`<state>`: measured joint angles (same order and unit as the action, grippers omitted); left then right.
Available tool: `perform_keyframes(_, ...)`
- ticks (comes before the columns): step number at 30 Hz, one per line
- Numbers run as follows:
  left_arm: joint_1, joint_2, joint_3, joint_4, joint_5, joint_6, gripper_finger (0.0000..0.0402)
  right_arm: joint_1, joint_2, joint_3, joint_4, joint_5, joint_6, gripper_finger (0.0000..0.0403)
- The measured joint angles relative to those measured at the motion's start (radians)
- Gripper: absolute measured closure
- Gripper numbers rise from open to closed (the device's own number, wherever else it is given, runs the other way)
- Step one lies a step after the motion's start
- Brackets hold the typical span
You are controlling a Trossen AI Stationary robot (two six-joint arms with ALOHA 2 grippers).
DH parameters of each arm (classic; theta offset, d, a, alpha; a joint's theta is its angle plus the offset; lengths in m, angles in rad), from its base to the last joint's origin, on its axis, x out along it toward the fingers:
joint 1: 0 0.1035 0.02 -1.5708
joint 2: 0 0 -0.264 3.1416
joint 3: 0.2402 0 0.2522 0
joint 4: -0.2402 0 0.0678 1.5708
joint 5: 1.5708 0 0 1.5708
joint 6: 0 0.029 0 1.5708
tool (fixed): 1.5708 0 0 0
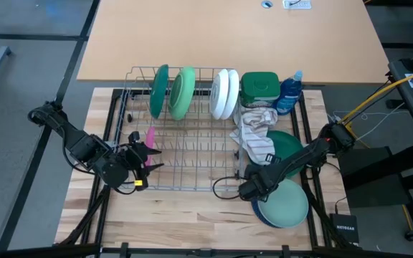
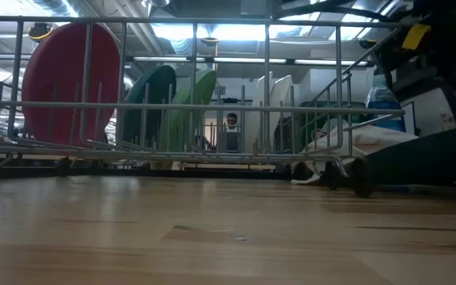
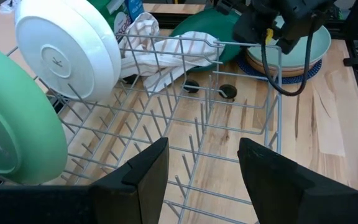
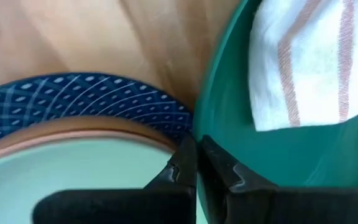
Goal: Sort dishes
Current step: Put the green plate in the dish rack
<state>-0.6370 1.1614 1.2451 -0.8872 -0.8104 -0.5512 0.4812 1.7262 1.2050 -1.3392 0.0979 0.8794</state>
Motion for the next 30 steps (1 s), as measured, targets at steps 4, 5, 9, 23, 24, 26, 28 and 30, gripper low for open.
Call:
perform_keyframes(4, 0.0, 0.0, 0.0, 0.0, 0.0, -0.002, 0.0217, 0.001, 0.0, 0.021, -0.004, -0.044, -0.048, 0.0399)
perform_keyframes(5, 0.0, 0.0, 0.0, 0.0, 0.0, -0.001, 0.0217, 0.001, 0.0, 0.029, -0.011, -0.059, -0.054, 0.04)
perform_keyframes(9, 0.0, 0.0, 0.0, 0.0, 0.0, -0.002, 0.0217, 0.001, 0.0, 0.059, -0.032, -0.098, -0.077, 0.0399)
perform_keyframes(23, 0.0, 0.0, 0.0, 0.0, 0.0, 0.001, 0.0217, 0.003, -0.001, 0.08, -0.022, -0.331, -0.125, 0.04)
perform_keyframes(24, 0.0, 0.0, 0.0, 0.0, 0.0, 0.001, 0.0217, 0.003, -0.001, 0.08, -0.024, -0.351, -0.133, 0.04)
perform_keyframes(26, 0.0, 0.0, 0.0, 0.0, 0.0, 0.001, 0.0217, 0.002, -0.001, 0.08, -0.028, -0.378, -0.151, 0.04)
perform_keyframes(28, 0.0, 0.0, 0.0, 0.0, 0.0, 0.001, 0.0217, 0.002, -0.004, 0.08, -0.033, -0.39, -0.157, 0.04)
perform_keyframes(30, 0.0, 0.0, 0.0, 0.0, 0.0, 0.001, 0.0217, 0.002, -0.01, 0.08, -0.042, -0.401, -0.165, 0.0401)
